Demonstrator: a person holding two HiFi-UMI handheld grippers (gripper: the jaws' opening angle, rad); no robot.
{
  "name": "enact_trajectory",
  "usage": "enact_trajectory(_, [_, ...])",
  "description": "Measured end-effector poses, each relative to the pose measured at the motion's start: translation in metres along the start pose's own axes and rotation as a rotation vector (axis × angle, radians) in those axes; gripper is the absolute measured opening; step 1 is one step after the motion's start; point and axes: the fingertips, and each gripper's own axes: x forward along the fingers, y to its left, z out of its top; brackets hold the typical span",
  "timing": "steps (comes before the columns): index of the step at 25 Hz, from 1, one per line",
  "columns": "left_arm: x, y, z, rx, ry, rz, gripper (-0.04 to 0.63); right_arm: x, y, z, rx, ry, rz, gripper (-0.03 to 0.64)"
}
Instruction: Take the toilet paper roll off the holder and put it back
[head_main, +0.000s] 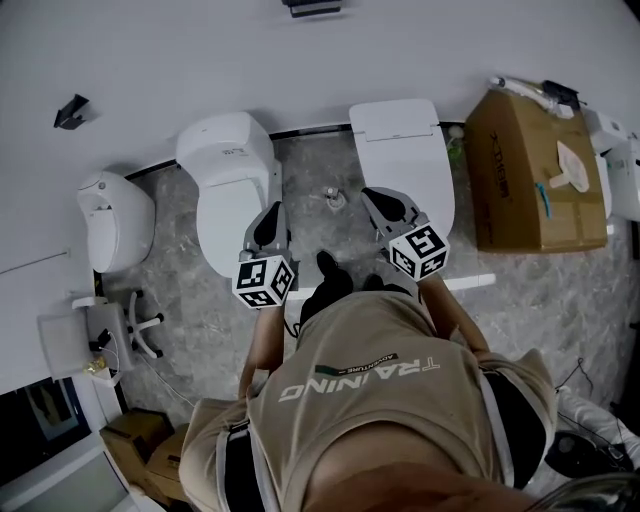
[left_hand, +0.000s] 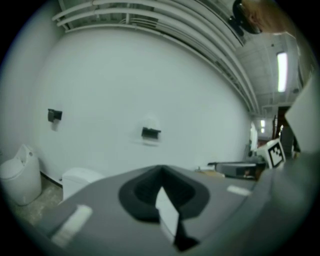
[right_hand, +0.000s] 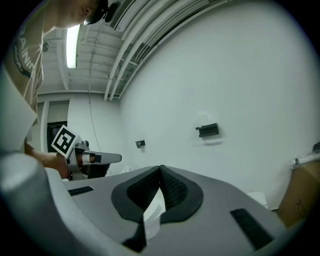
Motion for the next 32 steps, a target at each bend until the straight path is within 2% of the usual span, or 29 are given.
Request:
enact_trajectory(6, [0.036,0.049,0.040,0.003,-0.076,-0.033,0.005,0.056,-0.012,0.035,-0.043,-0.009,-0.032,0.011])
enact_trajectory(11, [0.062,0.097,0.044,0.029,-0.035,0.006,0.005,0.097,-0.023,0.052,-0.006,-0.048,-0.081,0.011])
enact_trajectory(14, [0.077,0.119,0.050,0.046,-0.022,-0.012,0.005,0.115,-0.025,0.047,-0.028,-0.026,-0.117,0.011])
enact_trajectory(16, [0.086,0.129,0.053,0.047,-0.016,-0.028,0.005,0.124,-0.029,0.041,0.020,-0.015,-0.130,0.011])
enact_trajectory(21, [0.112,0.137,0.056,-0.005,-0.039,-0.086,0.005,0.134,-0.056,0.035,0.114,-0.004,-0.169,0.011])
enact_trajectory(25, [0.136,0.142,0.048,-0.008,0.003,-0.092,0.005,0.151,-0.079,0.034,0.122,-0.005,-0.189,0.011])
enact_trajectory(28, [0.161,0.144,0.054,0.002,0.020,-0.094,0.005,0.170,-0.101,0.035,0.120,0.002,-0.180,0.011])
enact_trajectory(32, [0.201,0.137,0.079,-0.011,-0.012,-0.153,0.006,0.202,-0.135,0.044,0.133,0.001,-0.143,0.011])
